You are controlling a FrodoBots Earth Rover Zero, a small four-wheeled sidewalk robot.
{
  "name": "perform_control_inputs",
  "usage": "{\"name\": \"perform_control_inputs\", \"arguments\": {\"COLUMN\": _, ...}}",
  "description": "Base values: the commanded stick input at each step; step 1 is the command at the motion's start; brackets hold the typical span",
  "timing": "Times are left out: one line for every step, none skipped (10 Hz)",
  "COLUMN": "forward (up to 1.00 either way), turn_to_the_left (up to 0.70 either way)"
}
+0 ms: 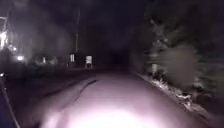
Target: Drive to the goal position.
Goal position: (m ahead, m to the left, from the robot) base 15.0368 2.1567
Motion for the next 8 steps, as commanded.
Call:
{"name": "perform_control_inputs", "arguments": {"forward": 0.5, "turn_to_the_left": 0.0}}
{"name": "perform_control_inputs", "arguments": {"forward": 0.5, "turn_to_the_left": 0.0}}
{"name": "perform_control_inputs", "arguments": {"forward": 0.5, "turn_to_the_left": 0.0}}
{"name": "perform_control_inputs", "arguments": {"forward": 0.5, "turn_to_the_left": 0.0}}
{"name": "perform_control_inputs", "arguments": {"forward": 0.5, "turn_to_the_left": 0.0}}
{"name": "perform_control_inputs", "arguments": {"forward": 0.5, "turn_to_the_left": 0.0}}
{"name": "perform_control_inputs", "arguments": {"forward": 0.5, "turn_to_the_left": 0.0}}
{"name": "perform_control_inputs", "arguments": {"forward": 0.5, "turn_to_the_left": 0.0}}
